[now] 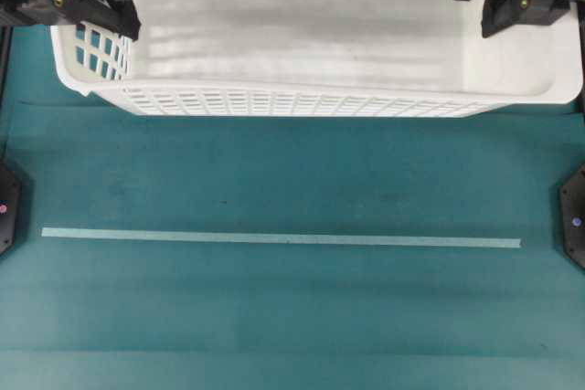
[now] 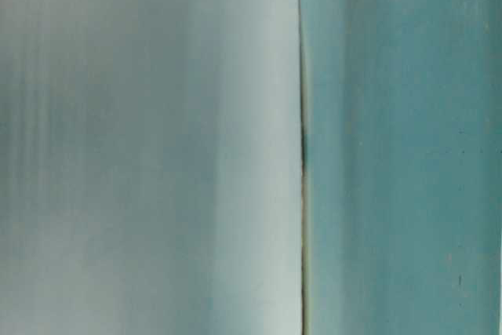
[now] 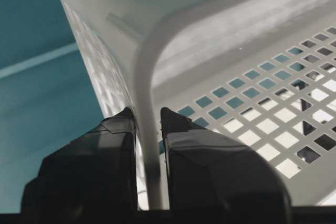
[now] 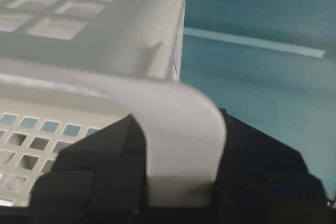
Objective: Lift the white basket with both hands.
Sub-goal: 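Hold the basket raised with both grippers, then lower the basket with both grippers back onto the table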
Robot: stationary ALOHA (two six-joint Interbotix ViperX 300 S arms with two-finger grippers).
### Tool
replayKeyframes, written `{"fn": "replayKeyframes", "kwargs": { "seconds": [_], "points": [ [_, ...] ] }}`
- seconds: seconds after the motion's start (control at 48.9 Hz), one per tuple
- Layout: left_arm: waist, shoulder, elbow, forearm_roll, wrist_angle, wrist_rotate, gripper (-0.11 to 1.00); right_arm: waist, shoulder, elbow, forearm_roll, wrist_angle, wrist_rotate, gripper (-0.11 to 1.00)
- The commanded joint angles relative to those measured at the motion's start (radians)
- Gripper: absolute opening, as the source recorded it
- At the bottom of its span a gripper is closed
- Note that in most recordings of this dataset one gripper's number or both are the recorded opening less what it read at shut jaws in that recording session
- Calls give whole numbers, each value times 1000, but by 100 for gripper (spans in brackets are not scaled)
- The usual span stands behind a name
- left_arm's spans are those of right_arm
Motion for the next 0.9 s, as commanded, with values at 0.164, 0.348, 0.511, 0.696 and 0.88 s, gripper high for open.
{"fn": "replayKeyframes", "kwargs": {
  "seconds": [0.164,0.348,0.511,0.696,0.88],
  "points": [
    [-8,-11,35,-2,-41,64,5,11,41,17,3,-26,-110,19],
    [-8,-37,164,0,-80,69,5,5,43,87,-26,-84,-146,19],
    [-8,-87,310,0,-104,64,5,6,43,202,-23,-135,-153,19],
    [-8,-183,534,0,-275,34,5,8,29,331,-9,-224,-163,19],
    [-5,-252,721,0,-436,-35,5,9,-11,466,-9,-350,-158,19]
  ]
}}
